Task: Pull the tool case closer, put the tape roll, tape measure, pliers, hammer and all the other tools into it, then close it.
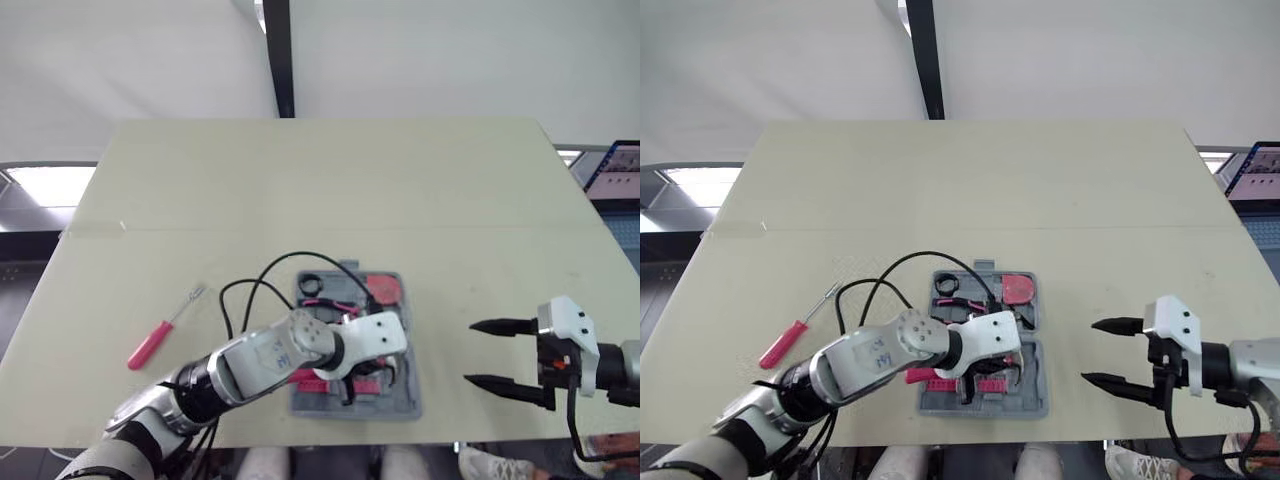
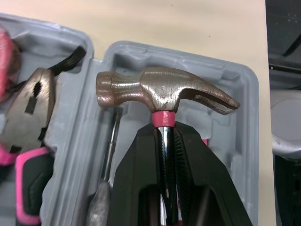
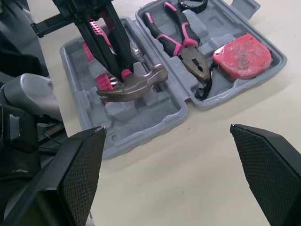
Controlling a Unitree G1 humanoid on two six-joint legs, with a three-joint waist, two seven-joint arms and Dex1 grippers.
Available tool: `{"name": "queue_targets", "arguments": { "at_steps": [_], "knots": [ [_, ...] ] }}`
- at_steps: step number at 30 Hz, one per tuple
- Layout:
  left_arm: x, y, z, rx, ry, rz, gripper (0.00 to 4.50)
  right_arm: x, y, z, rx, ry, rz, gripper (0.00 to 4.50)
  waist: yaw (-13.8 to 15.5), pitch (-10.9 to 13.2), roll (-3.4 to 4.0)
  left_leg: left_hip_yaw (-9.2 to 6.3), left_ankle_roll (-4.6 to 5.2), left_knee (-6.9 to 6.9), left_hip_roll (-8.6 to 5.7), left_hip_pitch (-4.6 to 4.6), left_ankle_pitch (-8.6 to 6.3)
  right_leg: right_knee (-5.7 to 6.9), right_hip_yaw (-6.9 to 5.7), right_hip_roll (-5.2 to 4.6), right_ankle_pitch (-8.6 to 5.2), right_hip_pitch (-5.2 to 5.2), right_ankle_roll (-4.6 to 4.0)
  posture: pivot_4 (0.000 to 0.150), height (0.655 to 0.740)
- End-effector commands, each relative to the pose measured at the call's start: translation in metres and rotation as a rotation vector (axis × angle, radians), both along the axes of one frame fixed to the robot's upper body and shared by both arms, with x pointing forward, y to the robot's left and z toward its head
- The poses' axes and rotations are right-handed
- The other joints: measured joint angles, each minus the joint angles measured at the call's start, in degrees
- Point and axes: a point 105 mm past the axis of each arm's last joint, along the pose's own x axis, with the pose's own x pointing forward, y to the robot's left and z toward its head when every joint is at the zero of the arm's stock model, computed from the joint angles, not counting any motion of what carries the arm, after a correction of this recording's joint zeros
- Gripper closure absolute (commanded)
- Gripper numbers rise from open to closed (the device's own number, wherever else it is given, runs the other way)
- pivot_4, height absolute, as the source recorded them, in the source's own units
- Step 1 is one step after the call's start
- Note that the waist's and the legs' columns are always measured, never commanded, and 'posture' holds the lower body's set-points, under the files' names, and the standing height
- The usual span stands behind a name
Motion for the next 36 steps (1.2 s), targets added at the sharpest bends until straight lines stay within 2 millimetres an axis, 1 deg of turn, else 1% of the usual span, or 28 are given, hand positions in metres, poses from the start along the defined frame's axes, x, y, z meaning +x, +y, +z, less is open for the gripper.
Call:
{"name": "queue_targets", "arguments": {
  "at_steps": [1,5,14,18,28,36],
  "knots": [
    [-0.001,-0.013,0.008,-0.025,-0.050,-0.050,4.46,-0.001,-0.002,0.011,-0.022,-0.042,0.018,0.00,0.1,0.0,0.00,0.00,0.00,0.00,0.00,0.00,0.00,0.01,0.00,0.00,0.00,0.00,0.00,0.150,0.7400],
    [0.001,-0.016,0.004,0.009,-0.078,-0.078,4.46,-0.001,-0.003,0.012,-0.023,-0.042,0.013,0.00,0.1,0.0,0.00,0.00,0.00,0.03,0.00,0.00,0.00,0.01,0.00,0.00,0.00,0.01,0.00,0.150,0.7400],
    [0.001,-0.025,0.001,0.015,-0.080,-0.112,4.46,-0.003,-0.005,0.013,-0.033,-0.046,0.000,0.00,0.1,0.0,0.00,-0.01,0.01,0.07,0.00,-0.02,0.00,0.03,0.00,0.00,0.00,0.00,0.01,0.150,0.7400],
    [-0.001,-0.026,-0.001,0.023,-0.079,-0.124,4.46,-0.003,-0.004,0.013,-0.033,-0.049,-0.004,0.00,0.1,0.0,0.00,-0.01,0.01,0.08,0.00,-0.01,0.00,0.03,0.00,0.00,0.00,0.01,0.01,0.150,0.7400],
    [0.007,-0.025,-0.005,0.043,-0.098,-0.120,4.46,-0.003,-0.004,0.013,-0.034,-0.052,-0.011,0.00,0.2,0.0,0.00,-0.01,0.01,0.09,0.00,-0.02,0.00,0.03,0.00,0.00,0.00,0.01,0.01,0.150,0.7400],
    [0.006,-0.027,-0.008,0.045,-0.093,-0.134,4.46,-0.003,-0.004,0.012,-0.036,-0.054,-0.015,0.00,0.1,0.0,0.00,0.00,0.01,0.09,0.00,-0.01,0.00,0.04,0.00,0.00,0.00,0.01,0.01,0.150,0.7400]
  ]
}}
